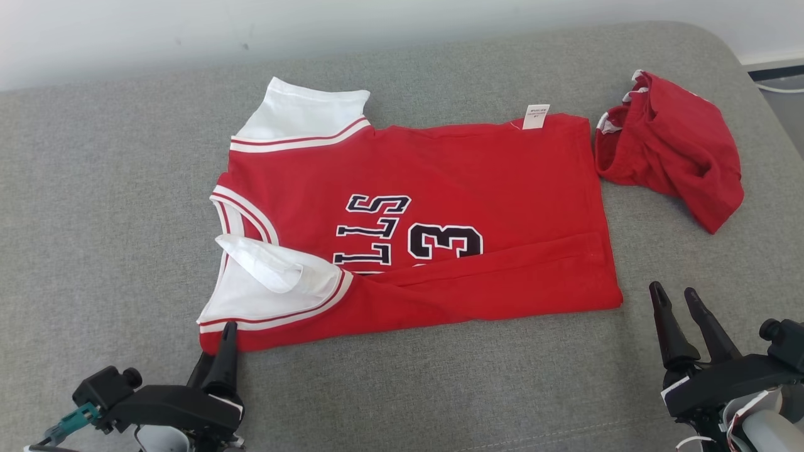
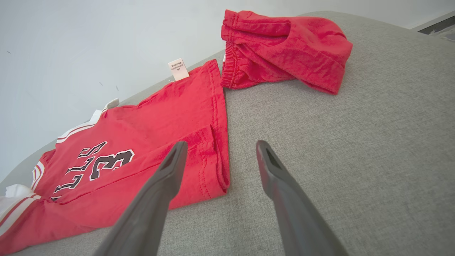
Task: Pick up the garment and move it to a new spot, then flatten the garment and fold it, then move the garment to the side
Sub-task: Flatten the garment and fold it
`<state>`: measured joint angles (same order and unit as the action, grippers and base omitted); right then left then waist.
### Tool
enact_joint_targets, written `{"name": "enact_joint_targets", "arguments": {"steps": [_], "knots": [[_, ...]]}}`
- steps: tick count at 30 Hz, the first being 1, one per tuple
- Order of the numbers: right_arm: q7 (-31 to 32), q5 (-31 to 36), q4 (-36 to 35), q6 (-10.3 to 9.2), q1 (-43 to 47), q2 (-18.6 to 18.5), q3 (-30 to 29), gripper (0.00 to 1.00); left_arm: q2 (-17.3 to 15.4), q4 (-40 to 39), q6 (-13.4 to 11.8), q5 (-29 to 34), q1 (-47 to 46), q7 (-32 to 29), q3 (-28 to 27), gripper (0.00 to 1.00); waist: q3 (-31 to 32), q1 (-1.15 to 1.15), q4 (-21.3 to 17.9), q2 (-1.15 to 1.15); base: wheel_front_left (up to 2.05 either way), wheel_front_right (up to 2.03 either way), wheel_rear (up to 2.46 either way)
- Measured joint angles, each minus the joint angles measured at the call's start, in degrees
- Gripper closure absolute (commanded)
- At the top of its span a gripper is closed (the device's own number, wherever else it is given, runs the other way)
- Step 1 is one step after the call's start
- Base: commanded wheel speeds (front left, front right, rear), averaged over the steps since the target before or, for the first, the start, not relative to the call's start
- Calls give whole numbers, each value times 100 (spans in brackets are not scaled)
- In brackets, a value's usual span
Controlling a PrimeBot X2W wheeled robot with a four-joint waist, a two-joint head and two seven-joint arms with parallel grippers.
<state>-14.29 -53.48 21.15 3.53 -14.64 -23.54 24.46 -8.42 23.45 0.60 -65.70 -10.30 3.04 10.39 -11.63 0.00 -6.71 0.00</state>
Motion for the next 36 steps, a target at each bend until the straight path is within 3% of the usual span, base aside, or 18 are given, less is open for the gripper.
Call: {"name": "enact_joint_targets", "arguments": {"steps": [1, 3, 20, 32, 33, 34, 35, 36], "knots": [[0, -1, 3, 0, 2, 2, -3, 0, 22, 8, 3, -70, -33, -1, -25, 64, -6, 0, -2, 0, 0, 0, 0], [0, -7, 18, 1, 2, 20, -1, 0, 31, 41, 45, -112, -63, -42, -27, 100, -19, 0, -3, 0, 0, 0, 0], [278, -791, 635, 154, -51, 512, -84, 0, 158, -171, 302, -115, -252, 18, 107, 100, -202, 0, 203, 0, 0, 0, 0], [647, -921, 1185, 253, -716, 692, 7, 0, 156, -365, 402, -68, -331, 60, 193, 100, -333, 0, 380, 0, 0, 0, 0], [668, -922, 1221, 256, -745, 694, 12, 14, 156, -370, 402, -68, -331, 62, 193, 100, -337, 0, 386, 0, 0, 0, 0], [668, -922, 1221, 256, -745, 694, 12, 53, 156, -370, 402, -68, -331, 62, 193, 100, -337, 0, 386, 0, 0, 0, 0], [669, -921, 1251, 261, -767, 695, 22, 83, 155, -379, 402, -68, -331, 67, 193, 100, -340, 0, 391, 0, 0, 0, 0], [673, -921, 1273, 277, -795, 694, 44, 100, 154, -392, 402, -65, -331, 69, 193, 100, -343, 0, 396, 0, 0, 0, 0]]}}
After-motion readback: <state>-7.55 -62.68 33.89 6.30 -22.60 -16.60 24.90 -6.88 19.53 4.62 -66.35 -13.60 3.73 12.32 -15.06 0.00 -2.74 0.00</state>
